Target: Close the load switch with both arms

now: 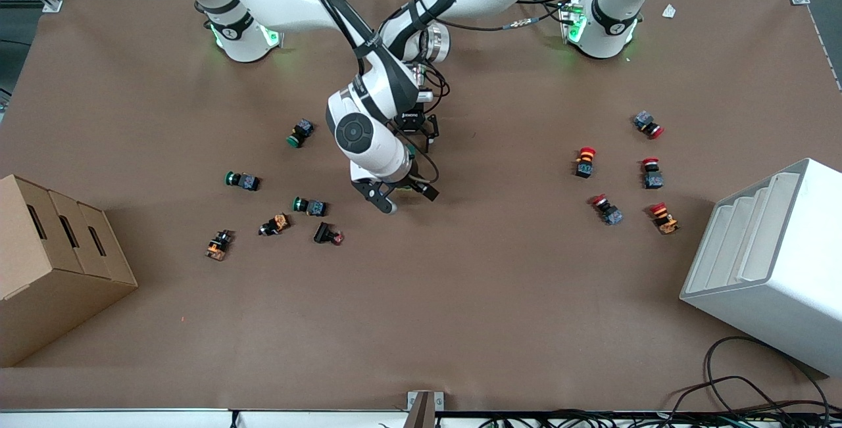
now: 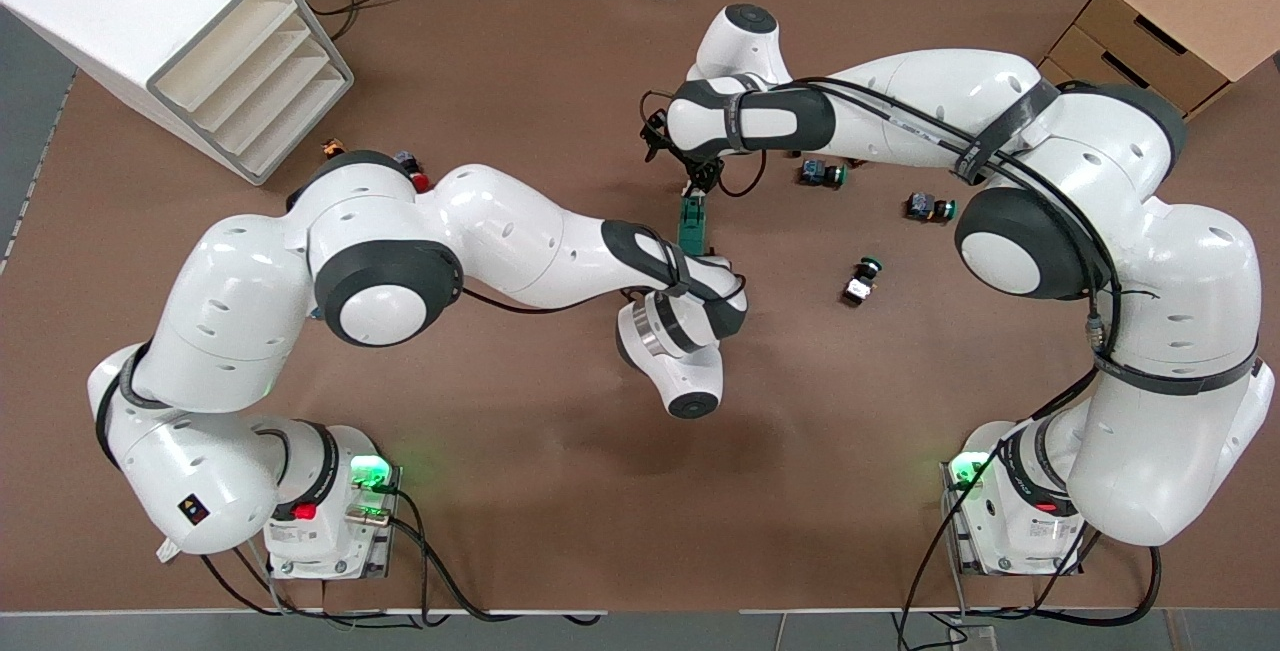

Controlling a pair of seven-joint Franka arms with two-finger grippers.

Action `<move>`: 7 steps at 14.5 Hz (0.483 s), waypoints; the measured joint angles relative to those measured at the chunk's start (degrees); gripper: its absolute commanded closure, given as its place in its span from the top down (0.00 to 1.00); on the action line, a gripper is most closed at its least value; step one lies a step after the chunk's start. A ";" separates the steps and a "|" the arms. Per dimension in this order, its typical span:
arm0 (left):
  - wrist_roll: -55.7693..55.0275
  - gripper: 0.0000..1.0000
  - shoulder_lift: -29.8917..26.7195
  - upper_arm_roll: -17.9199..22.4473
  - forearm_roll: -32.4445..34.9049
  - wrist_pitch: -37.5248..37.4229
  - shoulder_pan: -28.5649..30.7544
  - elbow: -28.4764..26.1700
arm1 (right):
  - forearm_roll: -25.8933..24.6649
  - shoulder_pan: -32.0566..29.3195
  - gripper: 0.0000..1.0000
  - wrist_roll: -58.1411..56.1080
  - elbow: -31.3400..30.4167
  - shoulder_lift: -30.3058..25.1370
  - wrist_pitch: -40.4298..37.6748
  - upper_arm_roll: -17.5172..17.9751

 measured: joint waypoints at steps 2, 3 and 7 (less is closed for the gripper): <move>0.00 1.00 0.00 0.00 0.00 0.00 0.00 0.00 | 0.00 -0.36 1.00 -1.16 0.18 0.53 0.01 0.00; 0.00 1.00 0.00 0.00 0.00 0.00 0.00 0.00 | 0.00 -0.46 1.00 -1.47 0.35 0.83 0.07 0.01; -0.01 1.00 0.00 0.00 0.00 0.00 0.00 0.00 | 0.00 -0.57 1.00 -2.16 0.72 2.22 0.97 0.06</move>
